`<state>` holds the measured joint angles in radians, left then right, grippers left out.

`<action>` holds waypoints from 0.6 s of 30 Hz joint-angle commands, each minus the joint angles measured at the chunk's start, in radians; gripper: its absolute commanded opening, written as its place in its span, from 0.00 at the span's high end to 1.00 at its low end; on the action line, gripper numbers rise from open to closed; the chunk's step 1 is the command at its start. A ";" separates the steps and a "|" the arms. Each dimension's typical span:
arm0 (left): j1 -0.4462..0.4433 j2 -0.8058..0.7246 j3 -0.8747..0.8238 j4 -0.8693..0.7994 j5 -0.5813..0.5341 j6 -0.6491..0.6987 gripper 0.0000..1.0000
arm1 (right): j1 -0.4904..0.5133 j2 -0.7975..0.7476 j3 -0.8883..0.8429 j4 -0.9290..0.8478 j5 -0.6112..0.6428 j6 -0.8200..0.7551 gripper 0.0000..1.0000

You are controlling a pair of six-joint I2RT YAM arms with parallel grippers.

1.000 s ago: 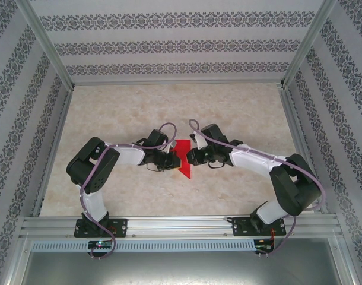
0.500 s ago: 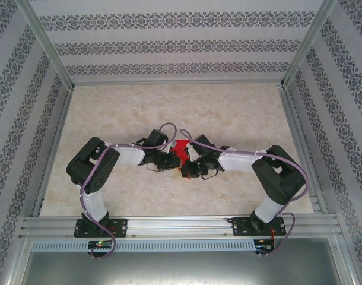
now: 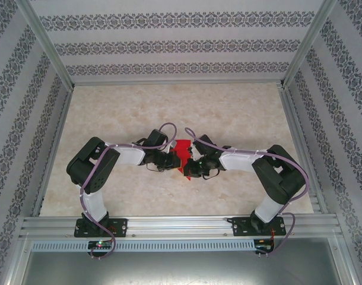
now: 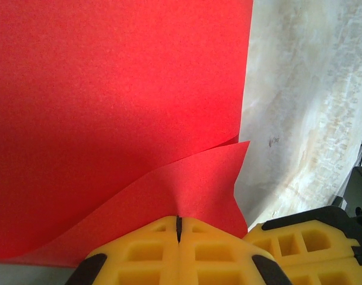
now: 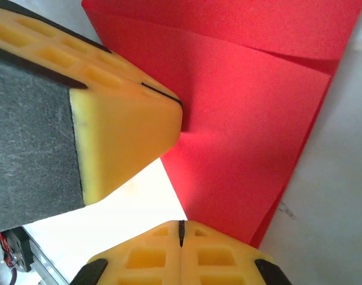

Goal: Fold a paper plane with a square sheet of paper (fold left side to right side)
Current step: Third fold the triangle at the center of the table.

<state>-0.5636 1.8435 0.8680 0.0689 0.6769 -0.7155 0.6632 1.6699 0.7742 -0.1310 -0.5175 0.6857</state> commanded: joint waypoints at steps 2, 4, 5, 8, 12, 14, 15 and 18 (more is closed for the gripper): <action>-0.016 0.048 -0.013 -0.081 -0.073 0.024 0.96 | -0.006 0.010 -0.029 -0.036 -0.004 0.014 1.00; -0.016 0.048 -0.012 -0.083 -0.074 0.025 0.96 | -0.005 0.007 -0.035 -0.046 -0.002 0.013 1.00; -0.016 0.048 -0.011 -0.084 -0.073 0.025 0.96 | -0.005 0.007 -0.036 -0.051 0.002 0.011 1.00; -0.016 0.048 -0.011 -0.085 -0.076 0.027 0.96 | -0.005 0.013 -0.039 -0.062 0.000 0.009 1.00; -0.016 0.049 -0.011 -0.088 -0.076 0.027 0.96 | -0.006 0.011 -0.042 -0.079 0.006 0.009 1.00; -0.016 0.049 -0.008 -0.092 -0.080 0.030 0.96 | -0.006 0.003 -0.046 -0.083 0.010 0.008 1.00; -0.016 0.050 -0.008 -0.096 -0.080 0.032 0.96 | -0.007 -0.001 -0.050 -0.088 0.010 0.009 1.00; -0.016 0.054 -0.005 -0.099 -0.083 0.034 0.96 | -0.011 -0.015 -0.062 -0.093 0.006 0.014 1.00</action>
<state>-0.5636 1.8450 0.8707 0.0639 0.6769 -0.7120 0.6624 1.6688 0.7506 -0.1368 -0.5175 0.6865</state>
